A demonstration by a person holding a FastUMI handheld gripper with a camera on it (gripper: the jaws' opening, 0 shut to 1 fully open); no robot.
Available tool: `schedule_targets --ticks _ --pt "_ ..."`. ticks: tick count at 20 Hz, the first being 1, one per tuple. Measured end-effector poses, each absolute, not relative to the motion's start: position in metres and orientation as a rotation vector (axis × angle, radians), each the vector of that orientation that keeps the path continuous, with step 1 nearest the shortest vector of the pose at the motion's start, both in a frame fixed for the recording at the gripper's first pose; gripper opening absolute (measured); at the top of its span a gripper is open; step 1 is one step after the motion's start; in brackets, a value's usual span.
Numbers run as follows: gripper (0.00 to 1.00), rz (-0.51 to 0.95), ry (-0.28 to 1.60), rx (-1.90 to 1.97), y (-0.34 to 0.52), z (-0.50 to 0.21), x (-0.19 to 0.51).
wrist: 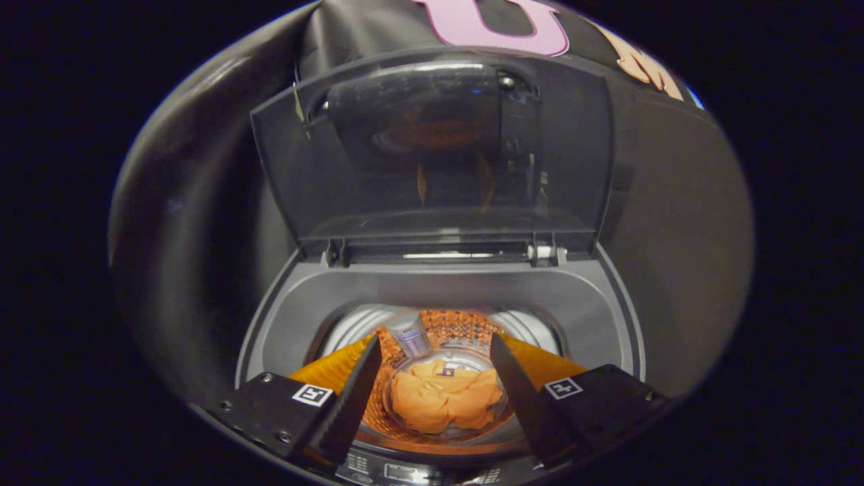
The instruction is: Put the clothes into the washing machine and then close the washing machine lid.
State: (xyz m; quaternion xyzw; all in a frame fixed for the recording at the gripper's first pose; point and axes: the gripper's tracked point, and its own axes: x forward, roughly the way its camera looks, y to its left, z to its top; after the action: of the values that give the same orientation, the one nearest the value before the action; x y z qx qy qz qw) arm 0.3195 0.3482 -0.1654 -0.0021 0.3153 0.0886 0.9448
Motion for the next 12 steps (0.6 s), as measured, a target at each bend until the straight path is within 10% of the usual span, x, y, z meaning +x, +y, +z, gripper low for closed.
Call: schedule_targets --ticks 12 --pt "0.98 0.222 0.416 0.053 0.376 -0.002 0.377"
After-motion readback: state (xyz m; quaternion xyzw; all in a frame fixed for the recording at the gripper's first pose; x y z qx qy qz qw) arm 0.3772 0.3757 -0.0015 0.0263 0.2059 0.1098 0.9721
